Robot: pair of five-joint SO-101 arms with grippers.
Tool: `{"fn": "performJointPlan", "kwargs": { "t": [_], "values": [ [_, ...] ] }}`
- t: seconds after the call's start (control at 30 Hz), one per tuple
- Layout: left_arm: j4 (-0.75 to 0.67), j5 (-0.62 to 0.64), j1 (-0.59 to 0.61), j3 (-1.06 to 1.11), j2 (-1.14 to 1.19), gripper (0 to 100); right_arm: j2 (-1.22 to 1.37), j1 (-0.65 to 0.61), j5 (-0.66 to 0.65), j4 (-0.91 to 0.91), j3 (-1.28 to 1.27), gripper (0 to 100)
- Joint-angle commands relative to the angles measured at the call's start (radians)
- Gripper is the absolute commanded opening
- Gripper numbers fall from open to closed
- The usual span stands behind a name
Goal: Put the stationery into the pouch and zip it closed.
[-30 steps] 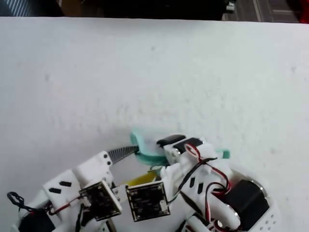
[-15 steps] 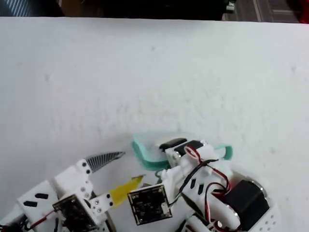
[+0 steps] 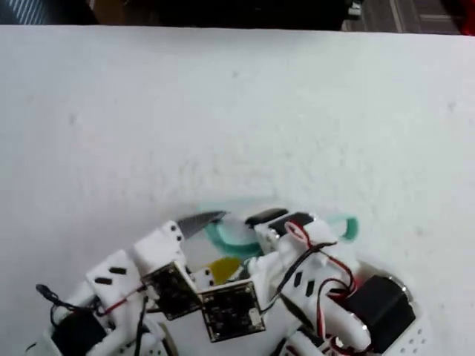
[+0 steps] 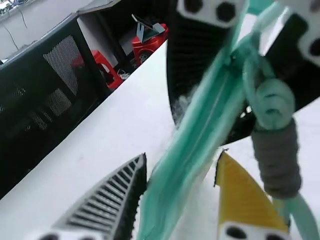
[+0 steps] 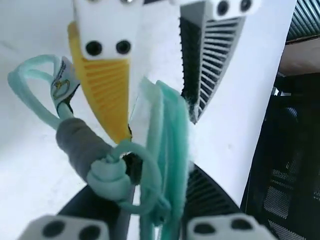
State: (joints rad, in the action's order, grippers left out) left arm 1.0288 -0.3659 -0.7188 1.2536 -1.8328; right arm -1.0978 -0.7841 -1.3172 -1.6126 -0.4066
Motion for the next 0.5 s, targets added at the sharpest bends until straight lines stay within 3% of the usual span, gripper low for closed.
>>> {"fn": "performJointPlan", "kwargs": {
  "t": [0.0, 0.2, 0.43, 0.47],
  "values": [
    [-0.141, 0.012, -0.061, 0.054, 0.005, 24, 0.001, -0.058, -0.006, 0.048, 0.057, 1.8],
    [-0.172, 0.130, -0.062, 0.074, 0.005, 17, 0.001, -0.074, 0.018, 0.099, 0.026, 1.8],
    [-0.164, 0.130, -0.061, 0.078, 0.005, 1, 0.001, -0.070, 0.095, 0.208, -0.043, 1.8],
    [-0.164, 0.130, -0.059, 0.078, 0.005, 3, 0.001, -0.061, 0.114, 0.220, -0.049, 1.8]
  ]
}}
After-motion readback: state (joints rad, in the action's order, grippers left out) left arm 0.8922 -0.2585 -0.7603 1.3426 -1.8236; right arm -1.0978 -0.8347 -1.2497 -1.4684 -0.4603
